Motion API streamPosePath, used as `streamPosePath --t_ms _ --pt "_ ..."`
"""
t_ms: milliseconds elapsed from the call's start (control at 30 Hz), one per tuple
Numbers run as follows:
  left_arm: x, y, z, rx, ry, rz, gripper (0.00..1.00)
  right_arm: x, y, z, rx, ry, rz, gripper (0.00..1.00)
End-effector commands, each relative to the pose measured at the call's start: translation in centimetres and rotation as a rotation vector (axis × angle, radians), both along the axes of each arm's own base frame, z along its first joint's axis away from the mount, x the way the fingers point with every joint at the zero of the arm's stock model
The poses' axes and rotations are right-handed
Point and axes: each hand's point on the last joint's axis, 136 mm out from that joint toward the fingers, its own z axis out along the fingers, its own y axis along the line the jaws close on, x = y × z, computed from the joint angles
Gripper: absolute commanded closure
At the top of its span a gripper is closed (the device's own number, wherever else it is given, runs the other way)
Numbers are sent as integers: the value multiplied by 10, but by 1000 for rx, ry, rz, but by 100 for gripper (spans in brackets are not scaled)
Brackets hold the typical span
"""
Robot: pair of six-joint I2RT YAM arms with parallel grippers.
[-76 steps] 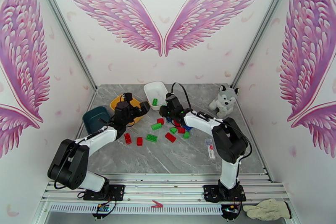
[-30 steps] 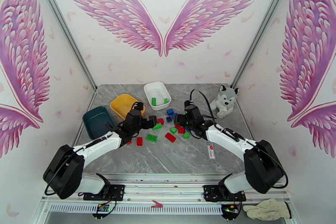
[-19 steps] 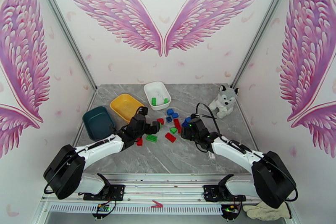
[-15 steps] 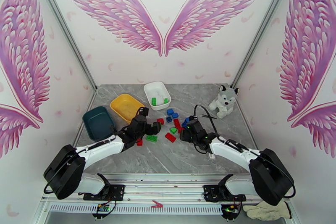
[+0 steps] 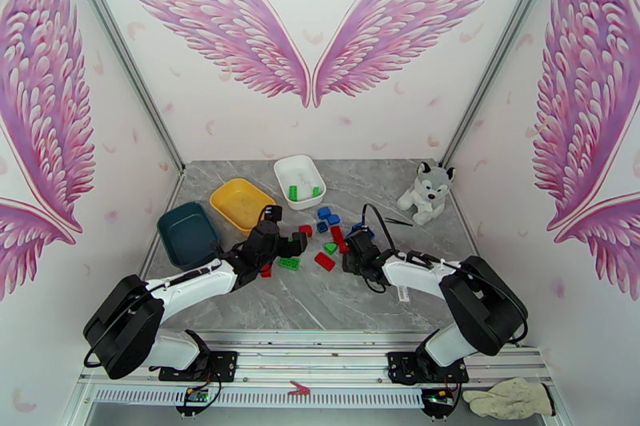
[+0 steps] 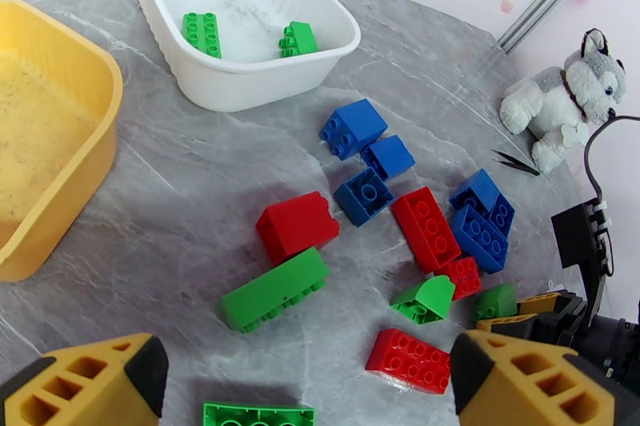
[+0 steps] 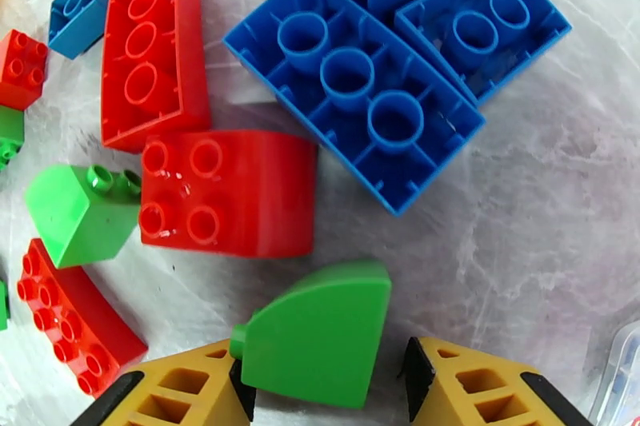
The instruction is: Sort the legos into containers by color
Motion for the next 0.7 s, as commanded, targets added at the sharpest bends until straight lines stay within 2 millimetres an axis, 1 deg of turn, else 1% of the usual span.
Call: streamPosePath --t_ms 0,167,300,467,533,667 --pt "-1 0 -7 8 7 5 1 14 3 3 -19 -33 -6 46" --pt "1 -2 -9 8 9 4 1 20 11 3 -7 -33 14 48" --pt "2 -3 -10 9 12 4 1 24 15 1 -1 -29 21 43" --pt "3 -3 -12 12 14 6 1 29 21 2 5 -32 31 42" --pt "3 -2 -11 11 11 8 1 31 21 3 0 -36 31 44" --pt "3 -2 -12 12 13 11 1 32 18 3 -21 -36 25 51"
